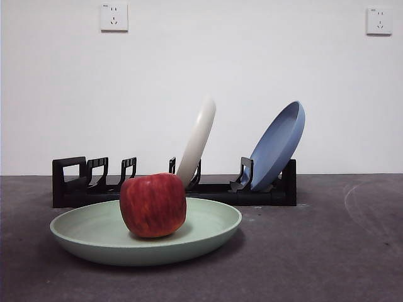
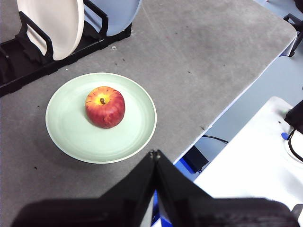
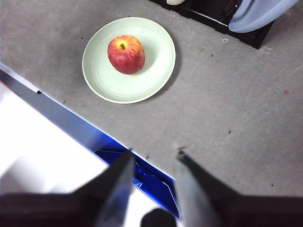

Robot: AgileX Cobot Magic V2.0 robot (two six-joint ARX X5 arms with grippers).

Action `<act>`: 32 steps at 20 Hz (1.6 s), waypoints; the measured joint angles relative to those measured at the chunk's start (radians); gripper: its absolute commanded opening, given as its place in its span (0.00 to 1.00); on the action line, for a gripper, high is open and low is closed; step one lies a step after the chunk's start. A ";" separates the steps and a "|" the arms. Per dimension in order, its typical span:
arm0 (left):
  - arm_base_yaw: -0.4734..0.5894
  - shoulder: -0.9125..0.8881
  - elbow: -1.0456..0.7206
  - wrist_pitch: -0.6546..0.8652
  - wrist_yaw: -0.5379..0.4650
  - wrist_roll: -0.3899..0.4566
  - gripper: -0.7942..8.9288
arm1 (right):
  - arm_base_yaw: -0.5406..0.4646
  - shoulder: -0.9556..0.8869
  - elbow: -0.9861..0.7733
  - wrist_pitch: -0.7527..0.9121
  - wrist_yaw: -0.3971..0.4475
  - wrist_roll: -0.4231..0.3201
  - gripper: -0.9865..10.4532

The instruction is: Take the green plate from the plate rack,put the plate on the table,take the apple from the table,put the apple in the plate

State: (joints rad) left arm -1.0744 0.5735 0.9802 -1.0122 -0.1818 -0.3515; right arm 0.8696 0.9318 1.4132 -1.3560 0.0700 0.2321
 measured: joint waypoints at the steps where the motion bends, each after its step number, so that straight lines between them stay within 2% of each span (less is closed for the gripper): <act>1: 0.000 0.000 0.000 0.000 0.000 0.000 0.07 | 0.000 0.000 0.000 0.000 0.000 0.000 0.08; 7: 0.000 0.001 0.000 0.002 0.000 -0.009 0.08 | 0.000 0.000 0.000 0.000 0.002 0.053 0.09; 15: 0.000 0.014 0.000 0.003 0.000 -0.010 0.08 | 0.000 0.010 0.000 0.000 0.111 0.071 0.09; 23: 0.019 0.005 0.000 0.003 0.003 -0.010 0.08 | 0.000 0.010 0.000 0.000 0.169 0.071 0.09; 25: 0.102 -0.030 0.000 0.006 0.013 0.002 0.08 | 0.000 0.010 0.000 0.000 0.169 0.072 0.09; 26: 0.176 -0.060 -0.001 0.034 0.013 0.009 0.08 | 0.000 0.011 0.000 0.000 0.169 0.072 0.09; 30: 0.578 -0.175 -0.092 0.378 0.037 0.021 0.08 | 0.000 0.015 0.000 0.000 0.169 0.072 0.09; 32: 0.768 -0.260 -0.200 0.531 0.130 0.032 0.08 | 0.000 0.015 0.000 0.000 0.169 0.072 0.09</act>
State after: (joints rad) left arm -0.3069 0.3134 0.7803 -0.4816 -0.0513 -0.3199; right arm 0.8696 0.9466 1.4132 -1.3560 0.2394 0.3038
